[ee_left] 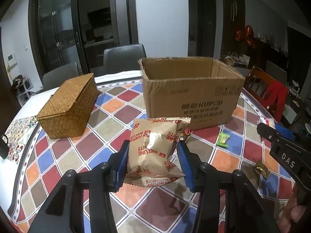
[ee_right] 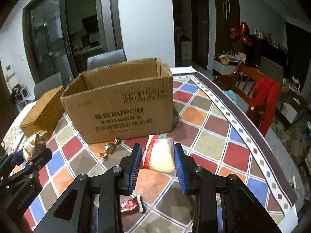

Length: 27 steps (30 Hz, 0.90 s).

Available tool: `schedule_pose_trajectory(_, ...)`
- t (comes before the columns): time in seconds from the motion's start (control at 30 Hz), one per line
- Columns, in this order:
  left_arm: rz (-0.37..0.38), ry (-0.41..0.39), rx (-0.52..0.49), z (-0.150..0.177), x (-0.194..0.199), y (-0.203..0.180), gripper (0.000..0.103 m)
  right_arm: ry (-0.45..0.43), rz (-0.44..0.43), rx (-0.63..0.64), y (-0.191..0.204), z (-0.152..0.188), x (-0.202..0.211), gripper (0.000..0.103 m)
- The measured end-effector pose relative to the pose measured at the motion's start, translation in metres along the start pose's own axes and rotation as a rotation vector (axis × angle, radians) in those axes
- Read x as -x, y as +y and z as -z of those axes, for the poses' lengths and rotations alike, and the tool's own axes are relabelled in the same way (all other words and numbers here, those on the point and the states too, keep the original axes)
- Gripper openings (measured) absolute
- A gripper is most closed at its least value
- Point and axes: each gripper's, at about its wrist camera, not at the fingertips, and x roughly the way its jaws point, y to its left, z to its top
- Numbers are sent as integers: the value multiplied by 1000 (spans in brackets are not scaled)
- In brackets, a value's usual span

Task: Organize snacks
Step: 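Carry the biscuit packet and pastry packet with both tools over the cardboard box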

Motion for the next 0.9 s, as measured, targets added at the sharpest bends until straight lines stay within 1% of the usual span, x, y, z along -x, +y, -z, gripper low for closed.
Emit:
schedule_pose_trajectory(0.43, -4, -66, 8, -35, 22, 0, 48, -71, -24, 14, 3, -32, 22, 35)
schedule_pose_trajectory(0.9, -10, -127, 25, -73, 26, 1, 48, -151, -48, 53, 12, -73, 34, 35)
